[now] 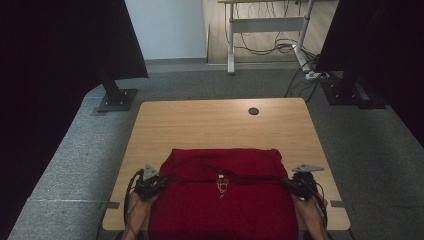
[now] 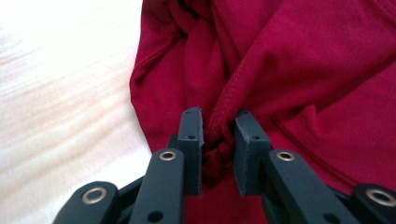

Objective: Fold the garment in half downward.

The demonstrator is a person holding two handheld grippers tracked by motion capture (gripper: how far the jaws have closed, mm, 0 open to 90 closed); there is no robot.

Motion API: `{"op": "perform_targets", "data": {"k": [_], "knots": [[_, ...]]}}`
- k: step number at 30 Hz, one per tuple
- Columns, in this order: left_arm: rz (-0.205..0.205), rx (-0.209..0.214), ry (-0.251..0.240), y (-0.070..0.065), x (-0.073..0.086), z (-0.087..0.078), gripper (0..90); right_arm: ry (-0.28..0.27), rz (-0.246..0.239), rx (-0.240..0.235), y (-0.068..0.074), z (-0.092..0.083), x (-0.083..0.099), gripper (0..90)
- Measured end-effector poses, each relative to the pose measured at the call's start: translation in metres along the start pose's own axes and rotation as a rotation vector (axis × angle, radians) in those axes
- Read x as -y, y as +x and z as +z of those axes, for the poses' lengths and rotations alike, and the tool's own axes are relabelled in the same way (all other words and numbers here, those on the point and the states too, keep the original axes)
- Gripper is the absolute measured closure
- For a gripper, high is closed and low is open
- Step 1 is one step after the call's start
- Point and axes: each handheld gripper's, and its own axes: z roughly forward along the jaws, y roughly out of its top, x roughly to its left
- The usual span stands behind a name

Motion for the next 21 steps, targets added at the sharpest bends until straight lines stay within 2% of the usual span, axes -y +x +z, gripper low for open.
{"op": "perform_targets", "data": {"k": [3, 5, 6, 7, 8, 9, 10, 12, 15, 17, 18, 19, 20, 21], "knots": [[-0.015, -0.026, -0.004, 0.005, -0.011, 0.015, 75.2, -0.008, 0.015, 0.01, -0.007, 0.011, -0.012, 88.3], [-0.015, -0.026, -0.004, 0.005, -0.011, 0.015, 75.2, -0.01, 0.017, 0.017, -0.009, 0.015, -0.016, 88.3], [-0.032, -0.045, -0.007, 0.01, -0.022, 0.027, 75.2, -0.01, 0.017, 0.017, -0.009, 0.015, -0.016, 88.3], [-0.032, -0.045, -0.007, 0.01, -0.022, 0.027, 75.4, -0.01, 0.017, 0.017, -0.009, 0.015, -0.016, 88.3], [-0.032, -0.045, -0.007, 0.01, -0.022, 0.027, 75.4, -0.018, 0.027, 0.035, -0.015, 0.024, -0.026, 88.3], [-0.048, -0.059, -0.015, 0.015, -0.03, 0.039, 75.4, -0.018, 0.027, 0.035, -0.015, 0.024, -0.026, 88.3], [-0.048, -0.059, -0.015, 0.015, -0.03, 0.039, 75.6, -0.018, 0.027, 0.035, -0.015, 0.024, -0.026, 88.3], [-0.071, -0.065, -0.02, 0.019, -0.036, 0.047, 75.7, -0.035, 0.05, 0.052, -0.025, 0.036, -0.039, 88.2], [-0.075, -0.069, -0.015, 0.022, -0.039, 0.05, 75.9, -0.04, 0.057, 0.057, -0.027, 0.039, -0.042, 88.2], [-0.005, -0.134, -0.008, 0.02, -0.042, 0.047, 79.6, -0.041, 0.026, 0.089, -0.025, 0.039, -0.044, 88.5], [-0.005, -0.134, -0.008, 0.02, -0.042, 0.047, 80.4, -0.041, 0.026, 0.089, -0.025, 0.039, -0.044, 88.5], [-0.005, -0.134, -0.008, 0.02, -0.042, 0.047, 80.4, -0.049, 0.003, 0.114, -0.024, 0.036, -0.044, 88.5], [0.027, -0.167, -0.086, 0.022, -0.048, 0.025, 80.4, -0.049, 0.003, 0.114, -0.024, 0.036, -0.044, 88.7], [0.035, -0.164, -0.102, 0.022, -0.05, 0.017, 81.0, -0.114, -0.028, 0.124, -0.018, 0.017, -0.045, 88.8]]}}
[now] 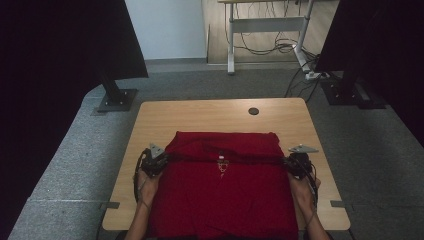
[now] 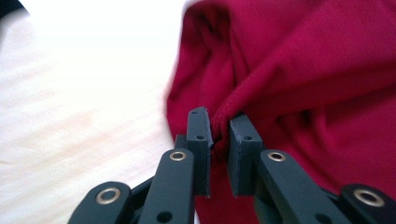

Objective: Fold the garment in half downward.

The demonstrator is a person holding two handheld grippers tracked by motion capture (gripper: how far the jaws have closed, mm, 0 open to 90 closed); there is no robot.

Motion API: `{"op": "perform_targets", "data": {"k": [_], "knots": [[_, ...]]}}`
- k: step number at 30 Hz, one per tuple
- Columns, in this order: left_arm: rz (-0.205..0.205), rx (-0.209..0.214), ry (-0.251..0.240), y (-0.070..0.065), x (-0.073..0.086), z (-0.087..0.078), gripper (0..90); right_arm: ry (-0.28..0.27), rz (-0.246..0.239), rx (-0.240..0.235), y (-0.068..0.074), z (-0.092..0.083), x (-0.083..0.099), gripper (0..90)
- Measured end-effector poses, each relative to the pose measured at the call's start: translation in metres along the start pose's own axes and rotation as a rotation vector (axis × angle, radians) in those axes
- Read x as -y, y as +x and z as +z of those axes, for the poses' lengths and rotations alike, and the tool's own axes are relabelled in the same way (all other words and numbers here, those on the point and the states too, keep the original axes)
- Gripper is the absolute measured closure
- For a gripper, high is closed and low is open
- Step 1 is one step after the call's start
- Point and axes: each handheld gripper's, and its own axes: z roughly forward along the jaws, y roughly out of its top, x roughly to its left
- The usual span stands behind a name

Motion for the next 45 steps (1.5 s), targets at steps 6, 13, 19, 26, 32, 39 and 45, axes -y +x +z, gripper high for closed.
{"op": "perform_targets", "data": {"k": [6, 13, 19, 26, 32, 39, 45], "knots": [[0.026, 0.013, -0.046, 0.0, -0.006, -0.028, 80.4, -0.057, -0.031, -0.013, 0.01, -0.035, -0.002, 88.7], [0.02, 0.138, 0.03, -0.018, 0.032, -0.06, 77.4, -0.029, 0.007, -0.099, 0.021, -0.07, 0.024, 88.6], [0.067, 0.143, 0.141, -0.031, 0.056, -0.053, 75.9, 0.135, 0.053, -0.178, 0.029, -0.055, 0.068, 88.4], [0.037, 0.141, 0.125, -0.029, 0.051, -0.042, 74.9, 0.124, 0.021, -0.138, 0.026, -0.044, 0.058, 88.5], [-0.029, 0.144, 0.106, -0.02, 0.039, -0.015, 74.9, 0.119, 0.009, -0.085, 0.017, -0.022, 0.039, 88.4], [-0.066, 0.084, 0.092, -0.016, 0.015, 0.025, 75.4, 0.105, 0.032, -0.016, -0.002, 0.013, 0.01, 88.3], [-0.036, 0.031, 0.087, -0.02, 0.01, 0.033, 80.5, 0.111, 0.036, 0.013, -0.007, 0.024, -0.001, 88.2]]}}
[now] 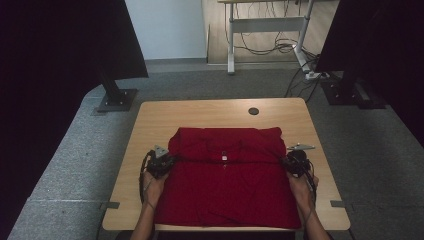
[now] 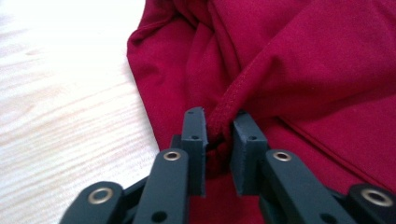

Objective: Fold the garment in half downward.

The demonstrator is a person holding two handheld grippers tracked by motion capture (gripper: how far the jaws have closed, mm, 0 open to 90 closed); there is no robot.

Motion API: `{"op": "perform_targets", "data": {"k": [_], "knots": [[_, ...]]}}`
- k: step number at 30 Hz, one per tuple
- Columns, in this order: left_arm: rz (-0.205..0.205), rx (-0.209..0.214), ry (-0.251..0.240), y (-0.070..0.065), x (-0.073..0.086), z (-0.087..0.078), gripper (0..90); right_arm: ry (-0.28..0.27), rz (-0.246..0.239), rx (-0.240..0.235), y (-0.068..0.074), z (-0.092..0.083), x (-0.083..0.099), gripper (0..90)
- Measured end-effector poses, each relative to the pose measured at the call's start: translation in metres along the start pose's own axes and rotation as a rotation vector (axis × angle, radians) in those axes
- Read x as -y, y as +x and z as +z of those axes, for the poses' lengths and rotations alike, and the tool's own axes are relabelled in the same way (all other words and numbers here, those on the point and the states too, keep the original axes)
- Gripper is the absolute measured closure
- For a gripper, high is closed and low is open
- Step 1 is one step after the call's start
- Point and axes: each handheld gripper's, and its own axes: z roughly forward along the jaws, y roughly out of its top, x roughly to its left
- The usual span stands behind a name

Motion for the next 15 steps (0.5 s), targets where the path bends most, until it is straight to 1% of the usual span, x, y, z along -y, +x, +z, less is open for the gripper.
{"op": "perform_targets", "data": {"k": [1, 2, 3, 4, 5, 6, 7, 8, 9, 10, 11, 12, 13, 14, 15], "knots": [[0.047, -0.043, 0.002, -0.003, -0.004, 0.0, 80.5, 0.001, -0.008, 0.011, 0.0, 0.0, -0.001, 88.3], [0.053, -0.055, -0.016, -0.002, -0.007, -0.003, 81.7, -0.008, -0.031, 0.045, 0.001, -0.002, -0.003, 88.5], [0.053, -0.055, -0.016, -0.002, -0.007, -0.003, 81.9, -0.008, -0.031, 0.045, 0.001, -0.002, -0.003, 88.5], [0.053, -0.055, -0.016, -0.002, -0.007, -0.003, 81.9, -0.021, -0.034, 0.055, 0.002, -0.006, -0.004, 88.5], [0.046, -0.061, -0.099, 0.006, -0.019, -0.024, 81.9, -0.021, -0.034, 0.055, 0.002, -0.006, -0.004, 88.6], [0.046, -0.061, -0.099, 0.006, -0.019, -0.024, 81.9, -0.021, -0.034, 0.055, 0.002, -0.006, -0.004, 88.6], [0.046, -0.061, -0.099, 0.006, -0.019, -0.024, 81.9, -0.092, -0.048, 0.049, 0.004, -0.03, -0.01, 88.6], [0.059, -0.052, -0.176, 0.009, -0.032, -0.057, 81.9, -0.092, -0.048, 0.049, 0.004, -0.03, -0.01, 88.6], [0.062, -0.042, -0.191, 0.009, -0.033, -0.068, 81.9, -0.167, -0.072, 0.043, 0.013, -0.066, -0.014, 88.6], [0.07, -0.032, -0.197, 0.008, -0.033, -0.077, 81.8, -0.182, -0.076, 0.035, 0.016, -0.076, -0.013, 88.6], [0.07, -0.032, -0.197, 0.008, -0.033, -0.077, 81.7, -0.182, -0.076, 0.035, 0.016, -0.076, -0.013, 88.6], [0.08, -0.011, -0.193, 0.006, -0.029, -0.088, 81.7, -0.188, -0.079, 0.024, 0.018, -0.085, -0.01, 88.6], [0.08, -0.011, -0.193, 0.006, -0.029, -0.088, 81.5, -0.188, -0.079, 0.024, 0.018, -0.085, -0.01, 88.6], [0.086, 0.016, -0.177, 0.003, -0.018, -0.095, 81.5, -0.188, -0.083, 0.008, 0.021, -0.095, -0.003, 88.6], [0.086, 0.016, -0.177, 0.003, -0.018, -0.095, 81.3, -0.188, -0.083, 0.008, 0.021, -0.095, -0.003, 88.6]]}}
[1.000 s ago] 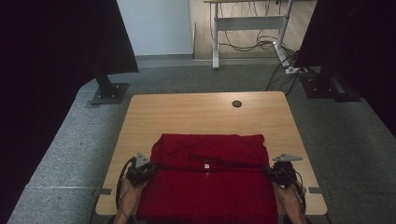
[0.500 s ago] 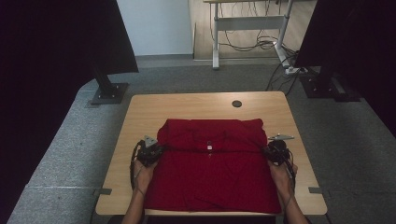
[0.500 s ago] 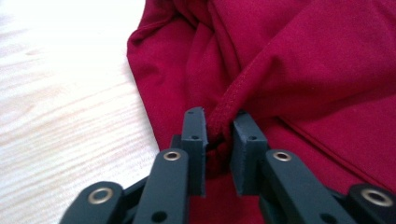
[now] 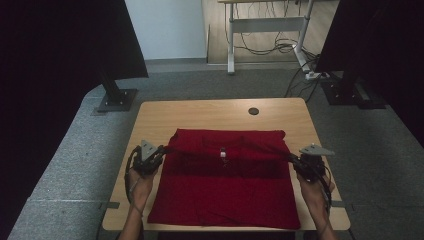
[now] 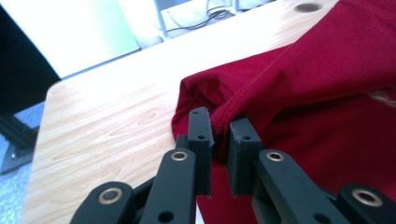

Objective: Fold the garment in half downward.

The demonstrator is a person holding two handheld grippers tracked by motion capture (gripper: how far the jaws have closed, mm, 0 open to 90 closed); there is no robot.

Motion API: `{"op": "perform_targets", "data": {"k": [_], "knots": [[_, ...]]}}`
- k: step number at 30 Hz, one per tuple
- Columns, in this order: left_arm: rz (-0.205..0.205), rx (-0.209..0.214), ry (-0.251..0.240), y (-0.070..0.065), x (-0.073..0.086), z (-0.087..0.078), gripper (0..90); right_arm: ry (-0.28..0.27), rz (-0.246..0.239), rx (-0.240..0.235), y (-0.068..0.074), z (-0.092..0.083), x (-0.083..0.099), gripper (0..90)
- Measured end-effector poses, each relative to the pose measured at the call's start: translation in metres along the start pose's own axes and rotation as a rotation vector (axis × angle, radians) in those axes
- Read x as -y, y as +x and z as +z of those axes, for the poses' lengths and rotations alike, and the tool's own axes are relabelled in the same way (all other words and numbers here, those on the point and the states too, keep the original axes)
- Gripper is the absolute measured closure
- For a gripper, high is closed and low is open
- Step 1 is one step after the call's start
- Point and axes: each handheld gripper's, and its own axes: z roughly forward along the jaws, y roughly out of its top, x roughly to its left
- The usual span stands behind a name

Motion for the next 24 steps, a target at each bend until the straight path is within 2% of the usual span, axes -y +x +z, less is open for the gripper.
{"op": "perform_targets", "data": {"k": [1, 2, 3, 4, 5, 6, 7, 8, 9, 13, 14, 15, 16, 17, 18, 19, 20, 22, 23, 24], "knots": [[-0.003, 0.047, 0.053, -0.005, 0.023, -0.005, 81.2, 0.042, 0.032, -0.064, 0.005, -0.009, 0.026, 88.6], [-0.003, 0.047, 0.053, -0.005, 0.023, -0.005, 81.2, 0.042, 0.032, -0.064, 0.005, -0.009, 0.026, 88.6], [-0.005, 0.07, 0.094, -0.008, 0.038, -0.003, 81.2, 0.058, 0.038, -0.075, 0.005, -0.008, 0.033, 88.5], [-0.005, 0.07, 0.094, -0.008, 0.038, -0.003, 81.1, 0.058, 0.038, -0.075, 0.005, -0.008, 0.033, 88.5], [-0.005, 0.07, 0.094, -0.008, 0.038, -0.003, 81.1, 0.089, 0.055, -0.101, 0.007, -0.005, 0.046, 88.5], [-0.012, 0.106, 0.164, -0.015, 0.063, 0.002, 81.1, 0.089, 0.055, -0.101, 0.007, -0.005, 0.046, 88.5], [-0.012, 0.106, 0.164, -0.015, 0.063, 0.002, 80.6, 0.089, 0.055, -0.101, 0.007, -0.005, 0.046, 88.5], [-0.012, 0.106, 0.164, -0.015, 0.063, 0.002, 80.6, 0.15, 0.078, -0.133, 0.01, 0.003, 0.068, 88.5], [-0.003, 0.108, 0.21, -0.02, 0.074, 0.007, 79.9, 0.174, 0.093, -0.148, 0.013, 0.01, 0.082, 88.5], [0.002, 0.104, 0.219, -0.021, 0.071, 0.01, 78.9, 0.18, 0.099, -0.149, 0.013, 0.01, 0.082, 88.5], [-0.017, 0.105, 0.21, -0.021, 0.07, 0.014, 78.9, 0.191, 0.069, -0.128, 0.013, 0.014, 0.077, 88.5], [-0.017, 0.105, 0.21, -0.021, 0.07, 0.014, 78.3, 0.191, 0.069, -0.128, 0.013, 0.014, 0.077, 88.5], [-0.017, 0.105, 0.21, -0.021, 0.07, 0.014, 78.3, 0.185, 0.06, -0.103, 0.01, 0.02, 0.074, 88.5], [-0.052, 0.105, 0.193, -0.018, 0.066, 0.025, 78.3, 0.185, 0.06, -0.103, 0.01, 0.02, 0.074, 88.5], [-0.052, 0.105, 0.193, -0.018, 0.066, 0.025, 77.8, 0.185, 0.06, -0.103, 0.01, 0.02, 0.074, 88.5], [-0.062, 0.095, 0.193, -0.016, 0.062, 0.033, 77.8, 0.176, 0.066, -0.075, 0.001, 0.032, 0.066, 88.5], [-0.063, 0.088, 0.193, -0.016, 0.06, 0.037, 77.8, 0.175, 0.074, -0.067, -0.004, 0.04, 0.061, 88.5], [-0.063, 0.088, 0.193, -0.016, 0.06, 0.037, 77.9, 0.174, 0.076, -0.062, -0.006, 0.043, 0.059, 88.5], [-0.076, 0.059, 0.189, -0.015, 0.053, 0.053, 77.9, 0.174, 0.076, -0.062, -0.006, 0.043, 0.059, 88.4], [-0.076, 0.059, 0.189, -0.015, 0.053, 0.053, 78.2, 0.174, 0.076, -0.062, -0.006, 0.043, 0.059, 88.4]]}}
